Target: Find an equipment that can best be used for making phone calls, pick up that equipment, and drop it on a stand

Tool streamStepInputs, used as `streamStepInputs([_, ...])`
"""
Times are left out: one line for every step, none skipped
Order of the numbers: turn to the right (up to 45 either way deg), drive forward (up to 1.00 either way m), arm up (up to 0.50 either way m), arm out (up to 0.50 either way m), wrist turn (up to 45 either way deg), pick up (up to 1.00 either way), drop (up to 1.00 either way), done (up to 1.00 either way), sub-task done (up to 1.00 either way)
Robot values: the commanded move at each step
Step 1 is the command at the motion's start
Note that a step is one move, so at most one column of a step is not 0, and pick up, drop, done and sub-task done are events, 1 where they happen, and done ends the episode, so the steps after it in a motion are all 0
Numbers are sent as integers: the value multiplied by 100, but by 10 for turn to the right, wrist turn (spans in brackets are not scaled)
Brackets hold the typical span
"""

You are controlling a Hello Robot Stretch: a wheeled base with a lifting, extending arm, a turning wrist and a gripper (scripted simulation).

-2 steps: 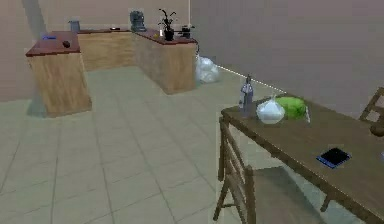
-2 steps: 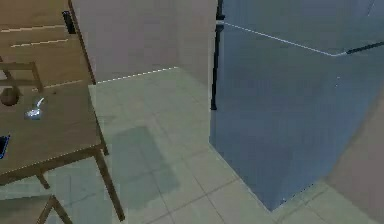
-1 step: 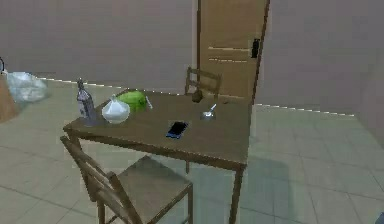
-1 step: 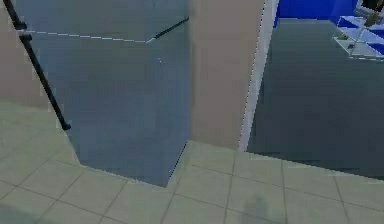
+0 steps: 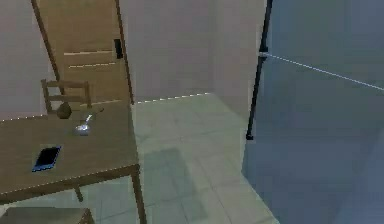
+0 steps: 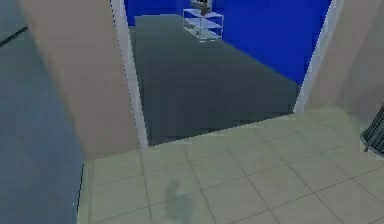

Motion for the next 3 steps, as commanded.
streamStepInputs([0, 80, 0, 0, 0, 0, 0, 0, 0])
streamStepInputs([-150, 0, 0, 0, 0, 0, 0, 0, 0])
streamStepInputs([0, 35, 0, 0, 0, 0, 0, 0, 0])
